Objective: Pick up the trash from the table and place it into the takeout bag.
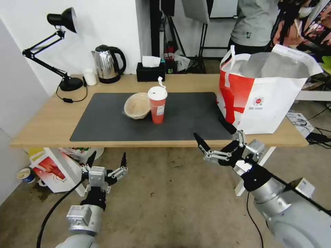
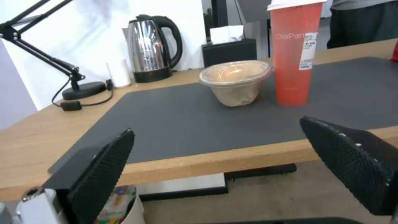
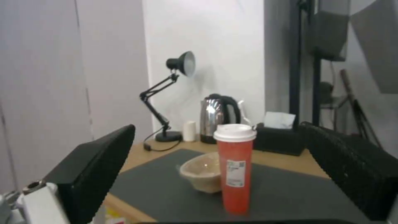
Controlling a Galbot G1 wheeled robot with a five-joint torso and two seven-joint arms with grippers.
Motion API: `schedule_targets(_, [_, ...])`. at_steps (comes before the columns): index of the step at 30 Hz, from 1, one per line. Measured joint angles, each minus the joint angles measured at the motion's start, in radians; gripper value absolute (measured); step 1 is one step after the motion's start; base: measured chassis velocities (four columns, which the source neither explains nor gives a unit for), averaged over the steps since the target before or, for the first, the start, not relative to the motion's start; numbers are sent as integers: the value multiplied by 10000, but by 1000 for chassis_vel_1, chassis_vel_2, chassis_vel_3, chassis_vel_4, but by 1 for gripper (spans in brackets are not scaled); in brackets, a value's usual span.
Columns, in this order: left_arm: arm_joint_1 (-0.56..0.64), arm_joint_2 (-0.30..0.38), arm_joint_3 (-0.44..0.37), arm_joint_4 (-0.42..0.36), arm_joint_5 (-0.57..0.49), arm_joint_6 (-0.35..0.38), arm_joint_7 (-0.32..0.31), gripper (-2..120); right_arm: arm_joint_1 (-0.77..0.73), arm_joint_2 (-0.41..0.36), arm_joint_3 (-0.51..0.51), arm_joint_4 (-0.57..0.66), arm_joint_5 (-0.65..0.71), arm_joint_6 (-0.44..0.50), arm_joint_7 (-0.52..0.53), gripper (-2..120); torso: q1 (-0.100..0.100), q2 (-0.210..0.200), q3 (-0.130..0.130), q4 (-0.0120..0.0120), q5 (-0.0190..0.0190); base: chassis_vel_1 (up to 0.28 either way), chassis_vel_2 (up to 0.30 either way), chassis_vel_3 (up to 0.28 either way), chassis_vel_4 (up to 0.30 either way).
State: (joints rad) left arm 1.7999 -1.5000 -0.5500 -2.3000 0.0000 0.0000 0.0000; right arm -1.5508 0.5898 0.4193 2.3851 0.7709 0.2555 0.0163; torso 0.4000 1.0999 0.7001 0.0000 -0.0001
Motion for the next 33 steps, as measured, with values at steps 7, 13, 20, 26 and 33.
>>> schedule_targets(7, [0,0,0,0,0,0,0,100,357,-321,-188,-165,666,-210,-62,100,0,0,0,0,2,0,0,0,0])
schedule_targets(13, [0,0,0,0,0,0,0,100,791,-752,-244,-205,1735,-403,-87,100,0,0,0,-2,2,0,0,0,0])
schedule_targets(20, [0,0,0,0,0,0,0,100,1928,-1261,-785,-470,2704,-737,-80,100,0,0,0,0,0,0,0,0,0])
schedule_targets(26, [1,0,0,0,0,0,0,100,3032,-1412,-1754,-805,2893,-907,-32,100,0,0,0,0,1,0,0,0,0])
schedule_targets(33, [1,0,0,0,0,0,0,100,3846,-1389,-2446,-1007,2916,-989,101,100,0,0,-1,-1,1,0,0,0,0])
